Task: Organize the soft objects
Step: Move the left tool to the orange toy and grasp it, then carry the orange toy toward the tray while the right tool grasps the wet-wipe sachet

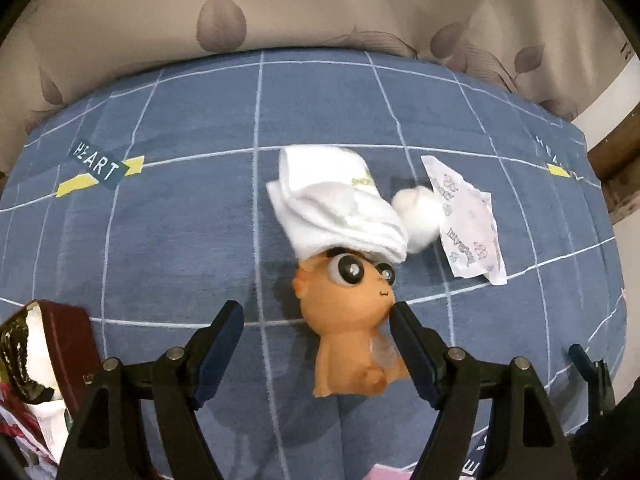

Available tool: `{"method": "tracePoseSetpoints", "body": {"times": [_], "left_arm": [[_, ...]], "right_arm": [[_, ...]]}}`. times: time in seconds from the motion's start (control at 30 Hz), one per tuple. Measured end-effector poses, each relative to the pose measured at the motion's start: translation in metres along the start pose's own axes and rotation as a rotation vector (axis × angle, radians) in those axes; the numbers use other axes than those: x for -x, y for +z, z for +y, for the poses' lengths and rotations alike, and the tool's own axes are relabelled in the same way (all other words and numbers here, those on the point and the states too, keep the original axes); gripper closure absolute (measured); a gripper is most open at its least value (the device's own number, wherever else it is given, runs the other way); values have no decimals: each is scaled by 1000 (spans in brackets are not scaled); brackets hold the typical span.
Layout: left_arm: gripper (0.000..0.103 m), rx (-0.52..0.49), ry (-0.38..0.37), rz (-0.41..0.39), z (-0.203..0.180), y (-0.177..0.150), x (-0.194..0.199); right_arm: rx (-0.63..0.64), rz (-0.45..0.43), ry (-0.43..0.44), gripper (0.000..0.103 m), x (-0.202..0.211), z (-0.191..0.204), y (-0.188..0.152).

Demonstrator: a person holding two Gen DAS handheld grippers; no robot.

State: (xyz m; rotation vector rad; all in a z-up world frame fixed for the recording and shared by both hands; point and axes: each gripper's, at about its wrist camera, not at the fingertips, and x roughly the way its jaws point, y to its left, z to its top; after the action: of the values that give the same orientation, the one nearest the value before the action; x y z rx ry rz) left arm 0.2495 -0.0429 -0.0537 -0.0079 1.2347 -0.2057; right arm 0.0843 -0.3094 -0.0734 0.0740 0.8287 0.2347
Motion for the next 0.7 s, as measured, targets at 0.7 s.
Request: {"method": "tracePoseSetpoints", "body": {"times": [0.7], "left_arm": [[61, 174, -181, -137, -1, -104, 39]], "right_arm": [[-11, 13, 6, 2, -2, -2, 2]]}}
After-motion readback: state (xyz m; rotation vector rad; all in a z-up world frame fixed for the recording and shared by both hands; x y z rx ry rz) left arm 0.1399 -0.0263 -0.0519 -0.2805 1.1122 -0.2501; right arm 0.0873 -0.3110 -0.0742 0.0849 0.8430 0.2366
